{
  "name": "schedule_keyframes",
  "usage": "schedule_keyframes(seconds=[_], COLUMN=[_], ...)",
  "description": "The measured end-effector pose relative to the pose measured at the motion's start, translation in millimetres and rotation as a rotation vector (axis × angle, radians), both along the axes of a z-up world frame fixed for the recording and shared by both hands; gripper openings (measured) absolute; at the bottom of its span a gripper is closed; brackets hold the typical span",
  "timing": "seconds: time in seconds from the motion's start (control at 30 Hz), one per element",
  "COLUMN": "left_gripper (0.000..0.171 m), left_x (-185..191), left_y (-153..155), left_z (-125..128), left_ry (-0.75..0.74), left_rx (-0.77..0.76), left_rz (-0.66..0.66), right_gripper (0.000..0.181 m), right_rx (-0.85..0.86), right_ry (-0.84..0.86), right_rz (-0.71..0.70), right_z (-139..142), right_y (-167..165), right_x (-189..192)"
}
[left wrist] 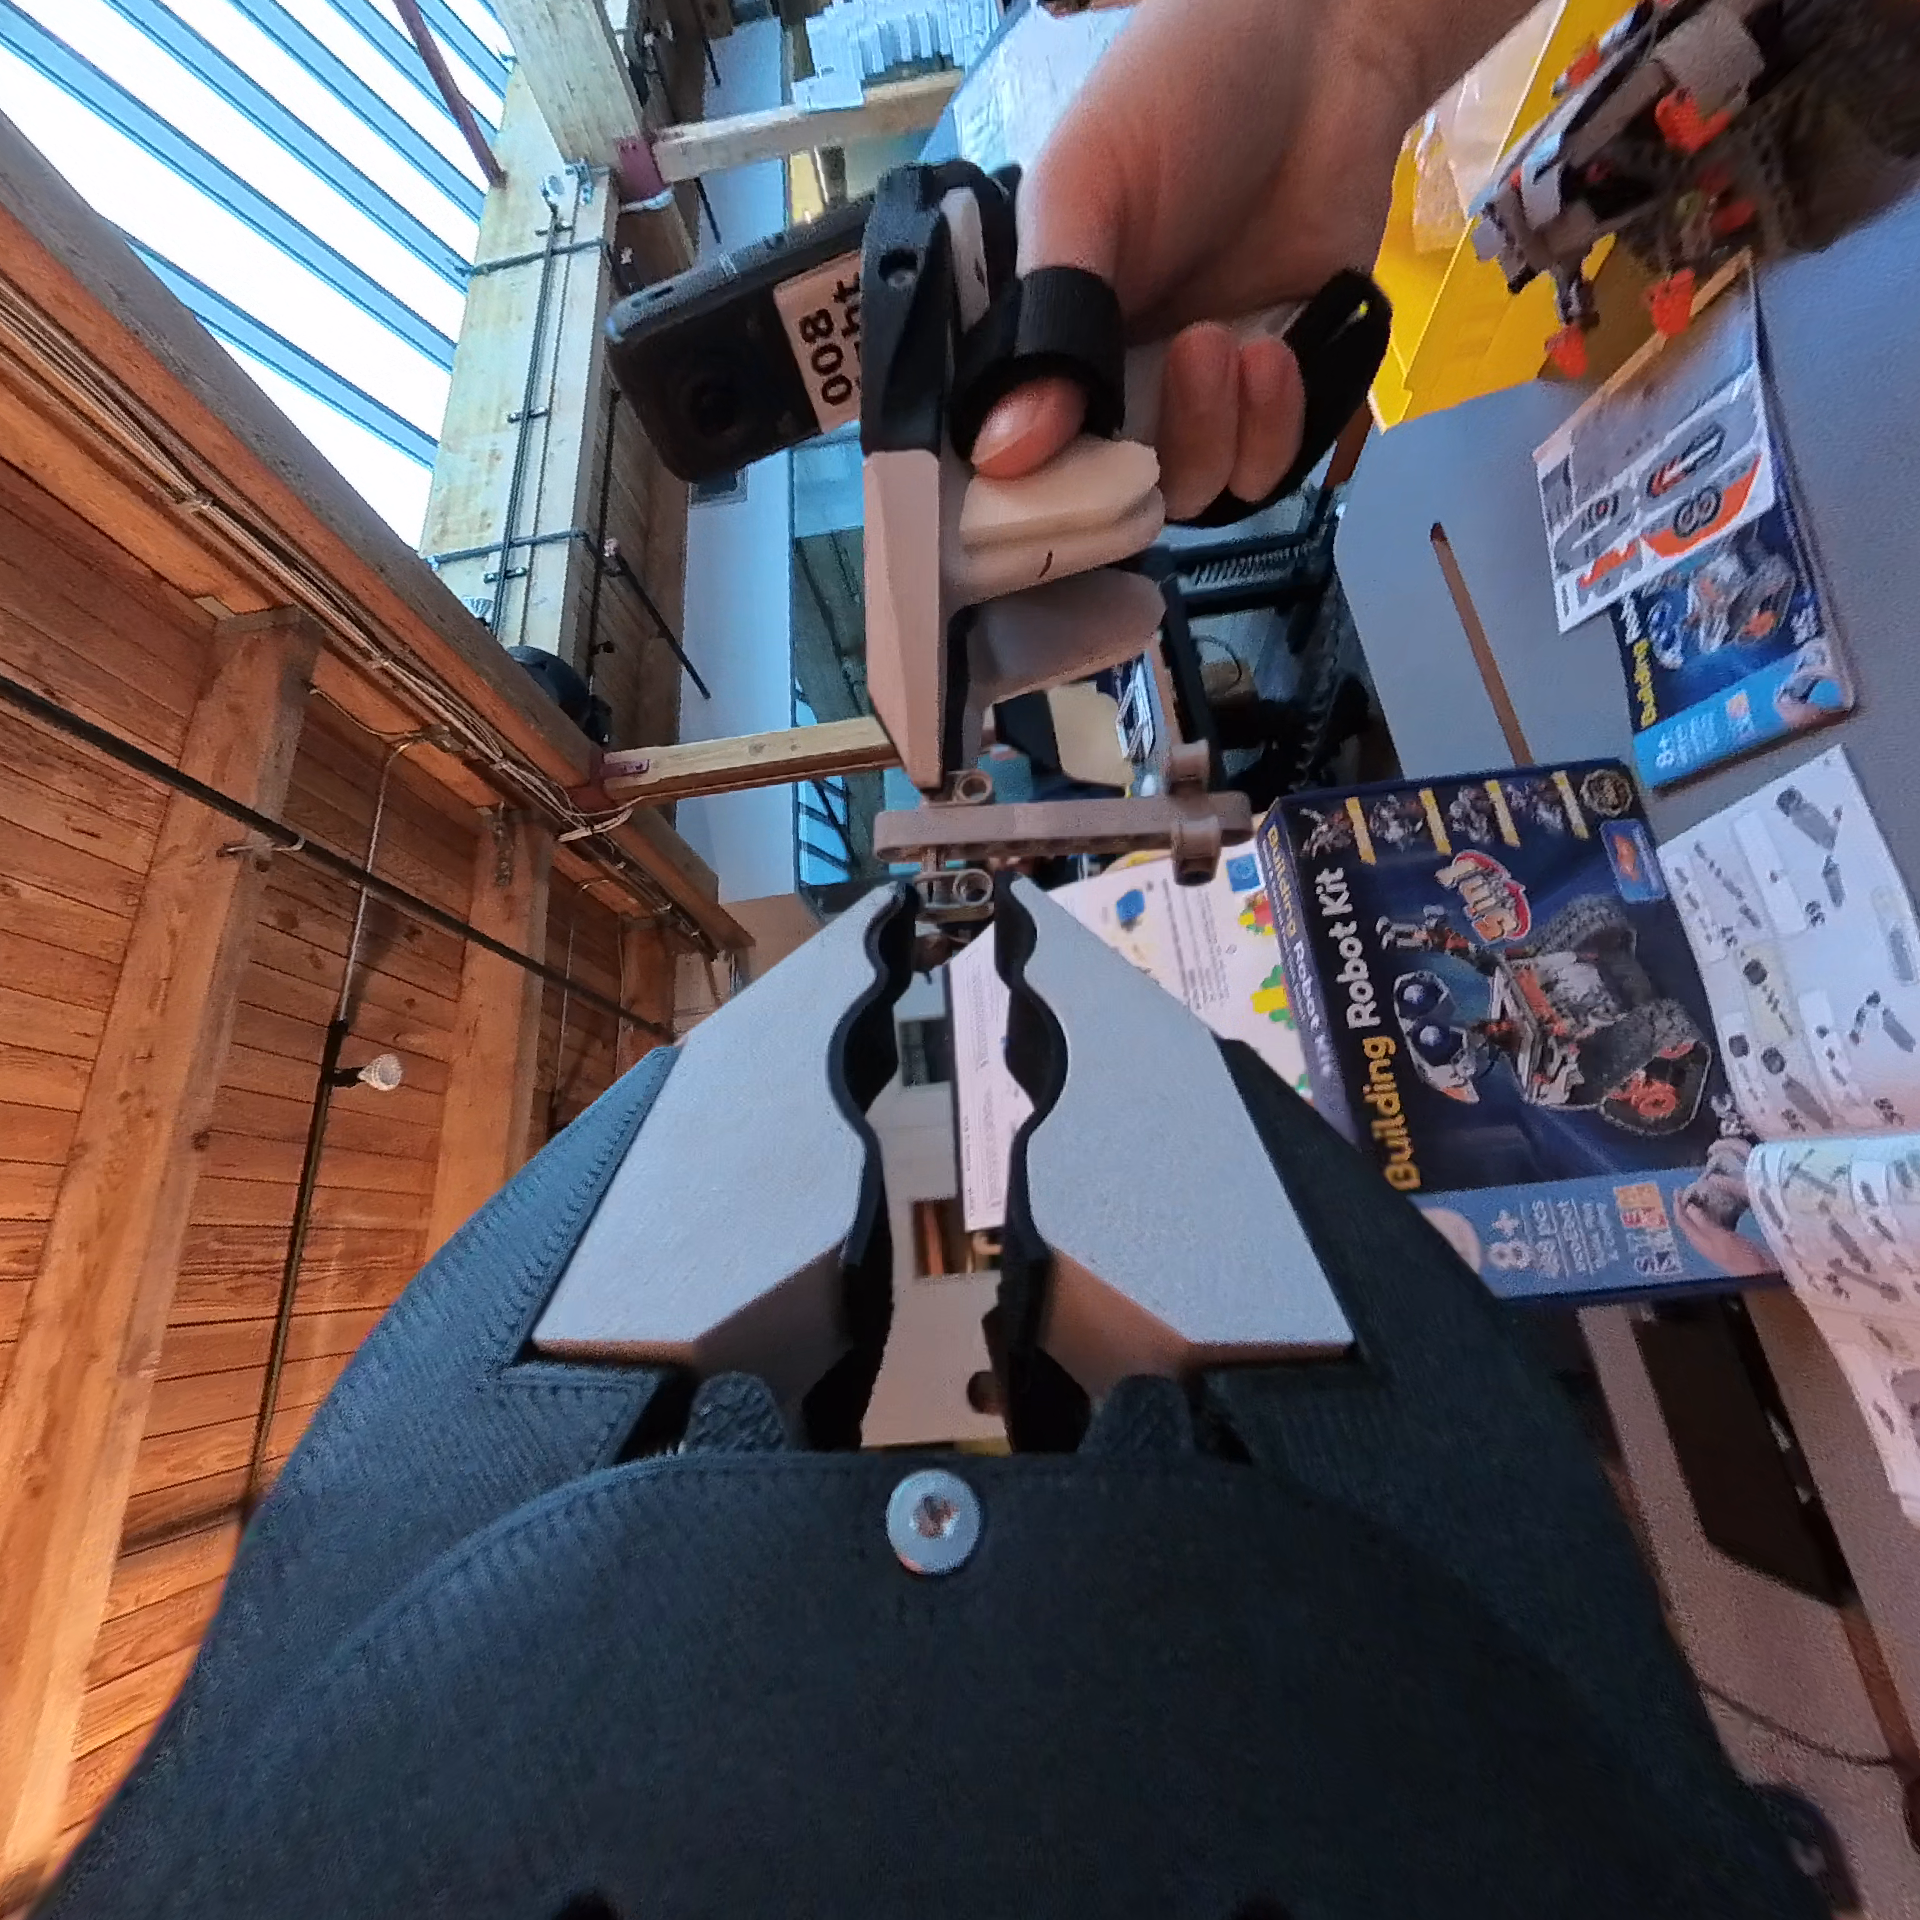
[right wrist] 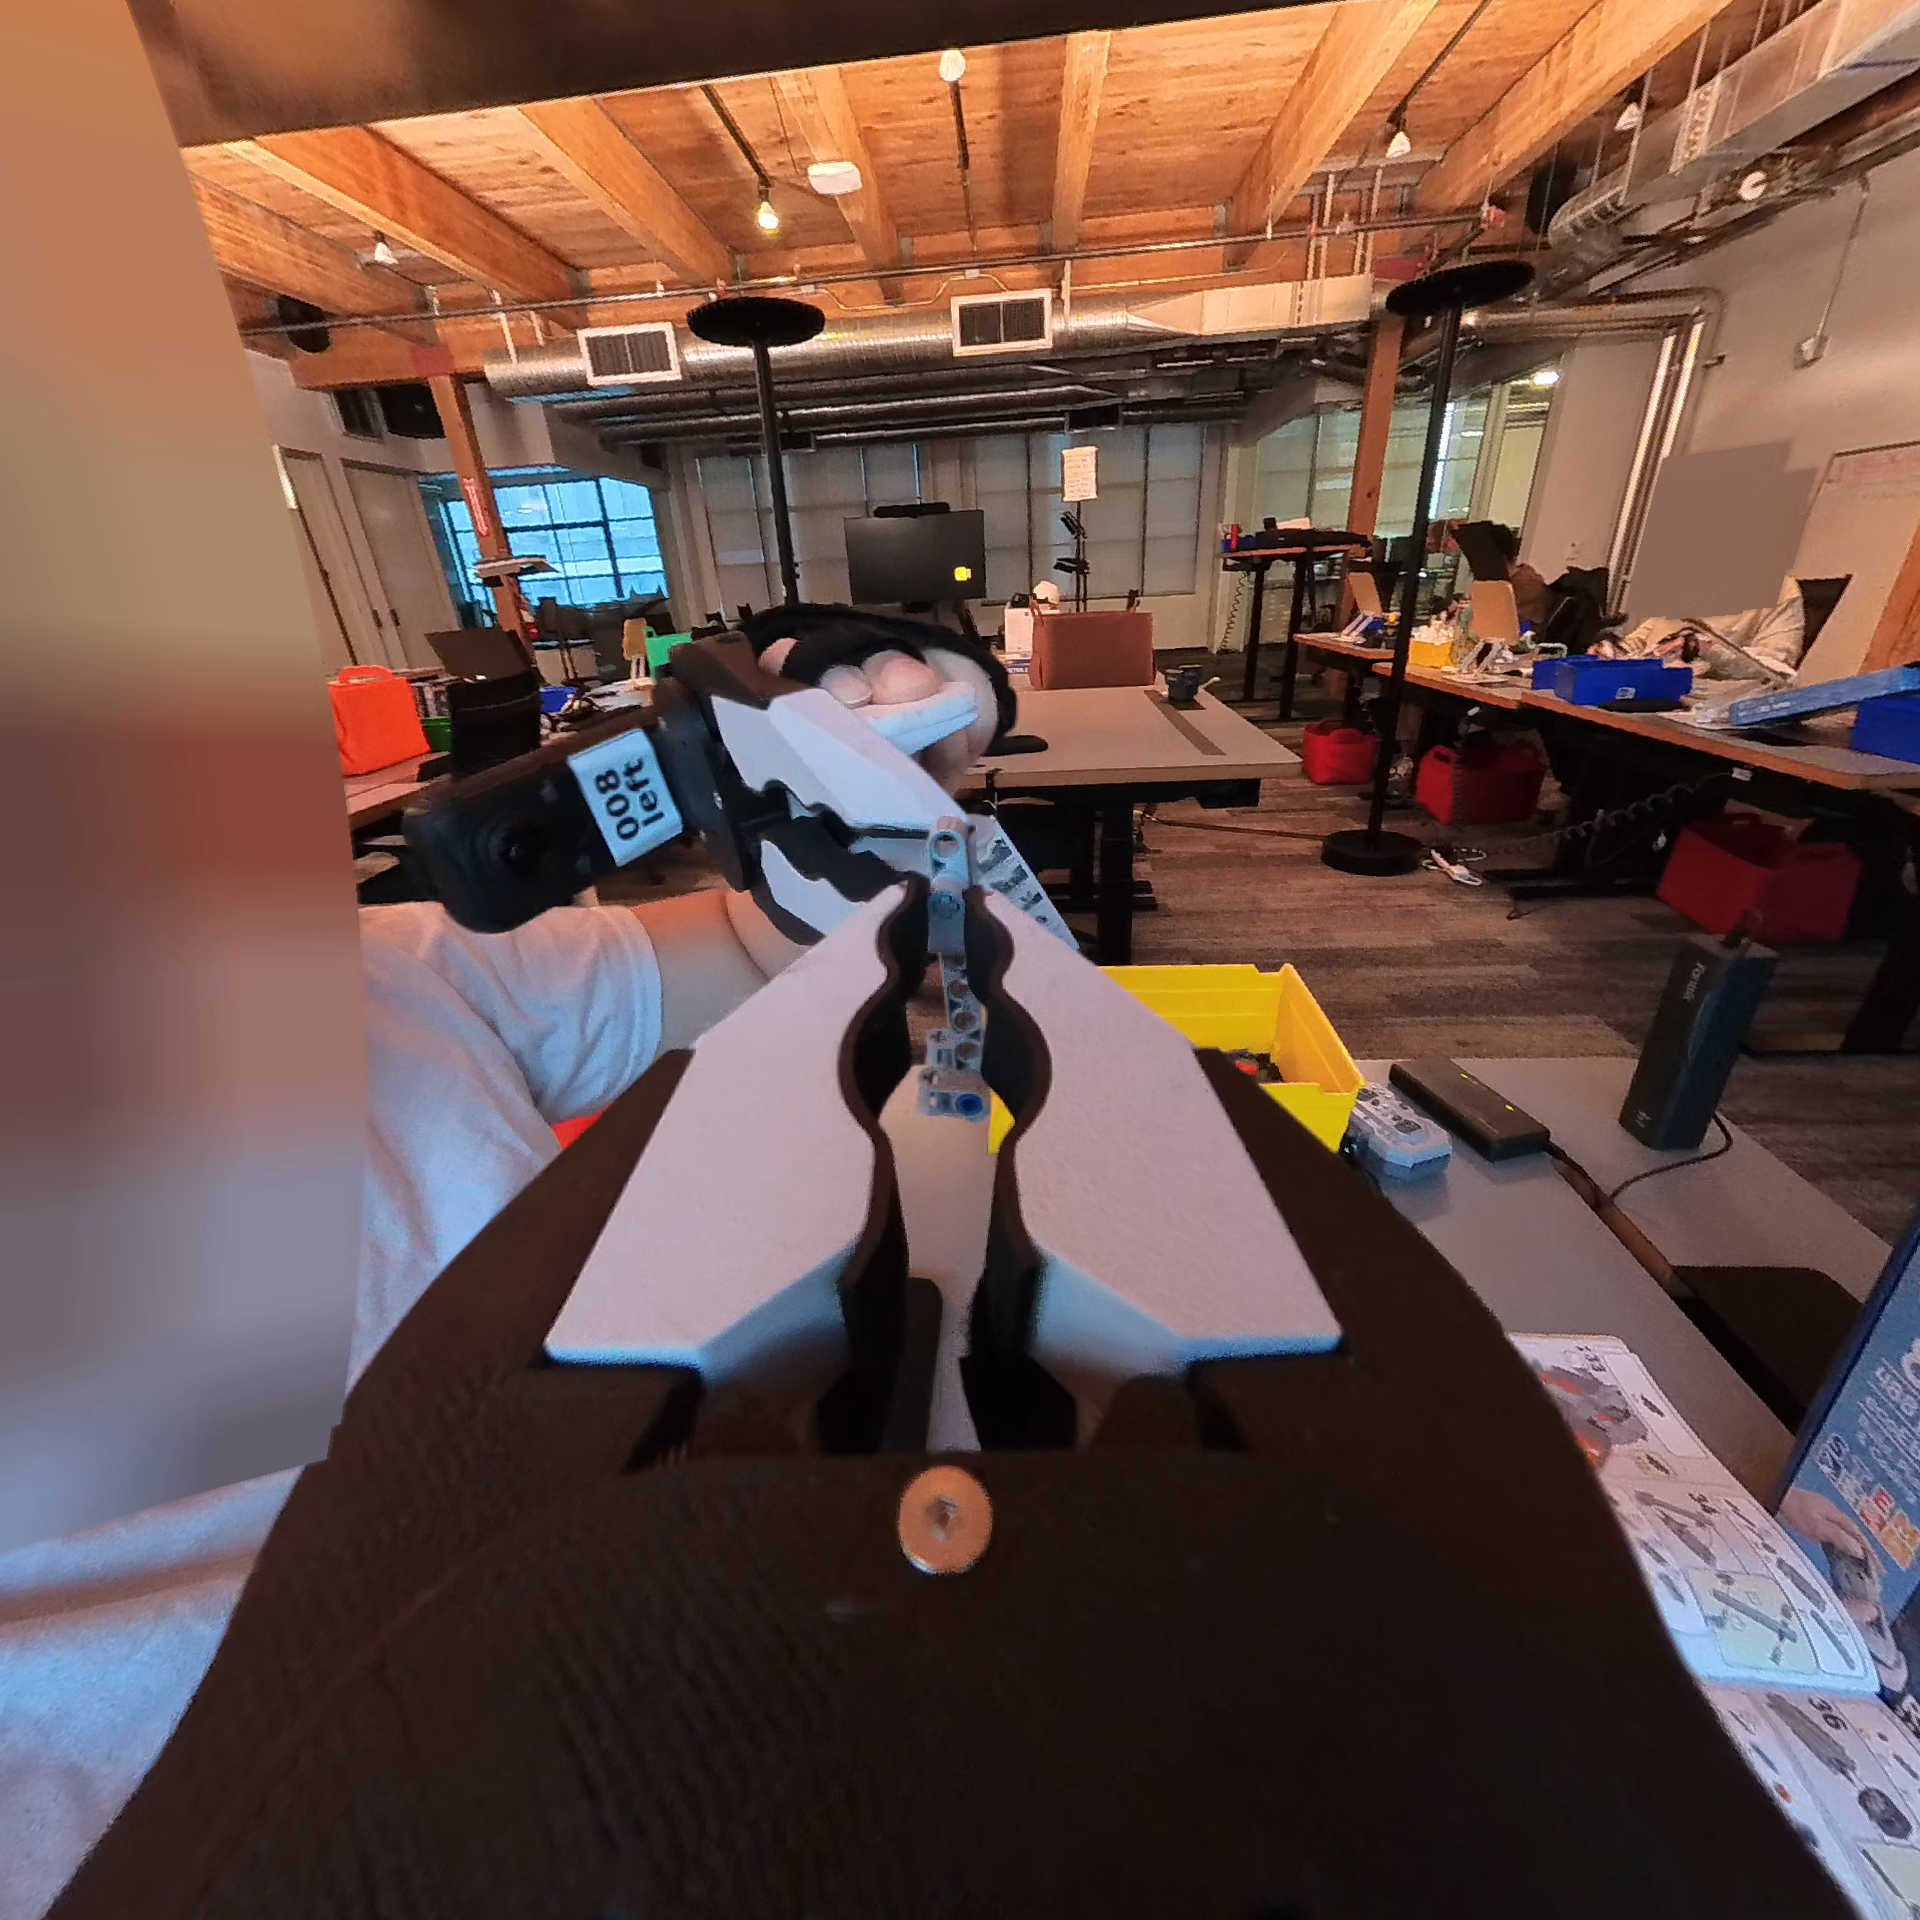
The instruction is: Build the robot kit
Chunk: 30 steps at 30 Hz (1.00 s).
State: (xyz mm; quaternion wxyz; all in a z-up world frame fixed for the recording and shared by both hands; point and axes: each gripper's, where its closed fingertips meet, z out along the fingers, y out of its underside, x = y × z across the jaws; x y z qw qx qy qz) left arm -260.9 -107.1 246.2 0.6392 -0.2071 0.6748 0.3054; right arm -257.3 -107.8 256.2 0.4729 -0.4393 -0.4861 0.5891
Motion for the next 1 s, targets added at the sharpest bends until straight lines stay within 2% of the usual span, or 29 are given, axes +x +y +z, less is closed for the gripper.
schedule_keyframes(seconds=[0.23, 0.73, 0.83, 0.87, 0.93, 1.0], left_gripper=[0.012, 0.012, 0.013, 0.015, 0.031, 0.031], left_x=[1.3, 3.1, 4.8, 3.3, -8.0, -21.6], left_y=[4.9, 4.1, 0.1, -0.3, 2.7, 3.6], left_z=[-1.8, -2.4, 4.2, 7.9, 20.1, 24.2], left_ry=[0.062, 0.075, 0.021, -0.022, -0.148, -0.301], left_rx=[0.027, 0.029, -0.002, -0.047, -0.138, -0.325], left_rz=[0.070, 0.099, 0.054, 0.050, 0.070, 0.059], right_gripper=[0.006, 0.006, 0.005, 0.006, 0.006, 0.006], right_rx=[-0.003, -0.023, -0.030, -0.023, -0.011, -0.026], right_ry=[-0.028, -0.024, 0.021, 0.033, 0.059, 0.096], right_rz=[-0.033, -0.011, 0.018, 0.016, 0.006, 0.002], right_z=[-1.1, -3.0, 2.6, 3.2, 2.7, 2.2], right_y=[3.7, 3.6, 1.2, 1.1, 2.9, 7.0], right_x=[-1.5, -5.5, -3.4, -3.1, -0.2, 4.3])
